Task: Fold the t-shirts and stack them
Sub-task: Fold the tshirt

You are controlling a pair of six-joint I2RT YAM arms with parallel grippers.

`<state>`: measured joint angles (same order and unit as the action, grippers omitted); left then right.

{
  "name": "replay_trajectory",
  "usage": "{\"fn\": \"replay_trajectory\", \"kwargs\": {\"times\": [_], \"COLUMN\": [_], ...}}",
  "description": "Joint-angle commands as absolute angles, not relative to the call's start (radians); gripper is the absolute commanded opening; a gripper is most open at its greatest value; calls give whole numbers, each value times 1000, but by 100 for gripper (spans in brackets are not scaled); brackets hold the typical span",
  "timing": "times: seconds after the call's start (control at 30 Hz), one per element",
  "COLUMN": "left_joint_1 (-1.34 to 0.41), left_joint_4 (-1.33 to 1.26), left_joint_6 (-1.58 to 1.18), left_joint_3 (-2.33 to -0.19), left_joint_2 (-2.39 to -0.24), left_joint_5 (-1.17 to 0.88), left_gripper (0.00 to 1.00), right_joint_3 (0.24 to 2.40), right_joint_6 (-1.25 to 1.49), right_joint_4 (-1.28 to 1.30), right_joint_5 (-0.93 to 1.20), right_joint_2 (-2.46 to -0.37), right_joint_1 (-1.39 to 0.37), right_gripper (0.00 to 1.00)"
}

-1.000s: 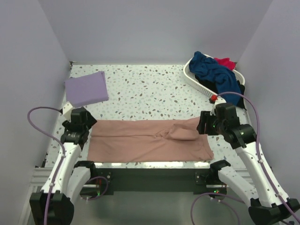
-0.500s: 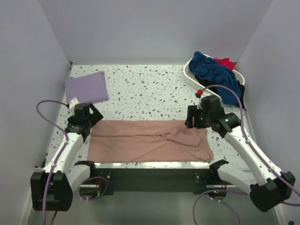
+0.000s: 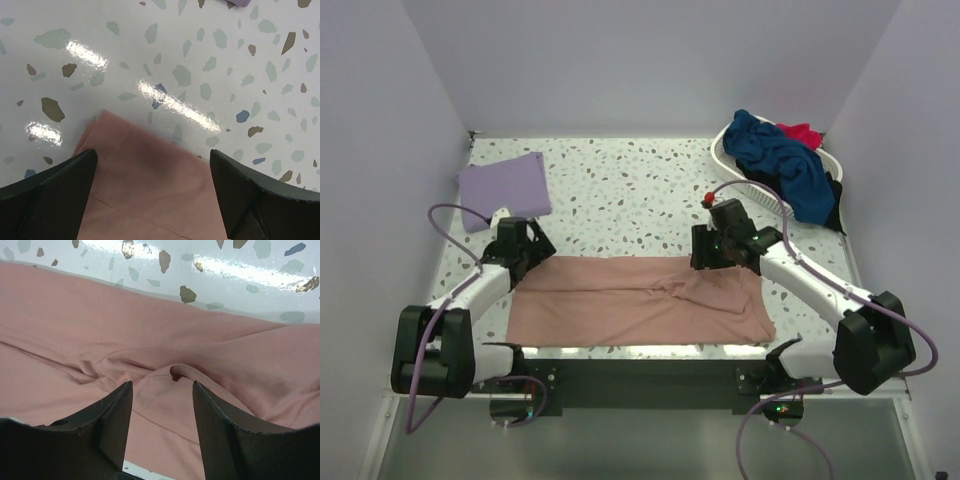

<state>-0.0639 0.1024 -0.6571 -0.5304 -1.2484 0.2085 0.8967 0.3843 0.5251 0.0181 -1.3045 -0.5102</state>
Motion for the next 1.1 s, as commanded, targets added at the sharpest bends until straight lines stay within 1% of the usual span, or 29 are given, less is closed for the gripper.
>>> {"fn": "replay_trajectory", "kwargs": {"times": [0.0,0.07,0.33,0.37,0.47,0.57,0.6,0.67,0.7,0.73,1.07], "left_joint_1": [-72,-72,-72,-72,-72,-72,-72,-72,-72,-74,-72], "left_joint_4": [15,-23,-46,-49,-35,-26,-25,-21,-21,-21,-28], "left_joint_6": [-634,-632,-623,-621,-615,-612,-609,-609,-607,-609,-600], "left_joint_3": [-555,-555,-551,-552,-564,-563,-563,-560,-558,-557,-546], "left_joint_2": [-1290,-1315,-1362,-1365,-1381,-1373,-1371,-1364,-1362,-1361,-1364], "left_joint_5": [183,179,179,179,190,199,204,206,209,207,204], "left_gripper": [100,100,100,100,100,100,100,100,100,100,100], "right_joint_3": [874,871,844,841,836,833,833,828,825,816,753], "right_joint_6": [397,399,394,396,399,397,399,402,406,411,526], "right_joint_4": [437,425,373,370,364,377,393,406,422,428,537], "right_joint_5": [31,35,43,46,63,61,60,61,63,70,40], "right_joint_2": [-1335,-1359,-1423,-1434,-1440,-1433,-1427,-1411,-1395,-1381,-1148], "right_joint_1": [-515,-515,-517,-517,-518,-520,-522,-525,-528,-532,-623], "right_gripper": [54,54,52,51,43,33,25,13,3,0,0]}}
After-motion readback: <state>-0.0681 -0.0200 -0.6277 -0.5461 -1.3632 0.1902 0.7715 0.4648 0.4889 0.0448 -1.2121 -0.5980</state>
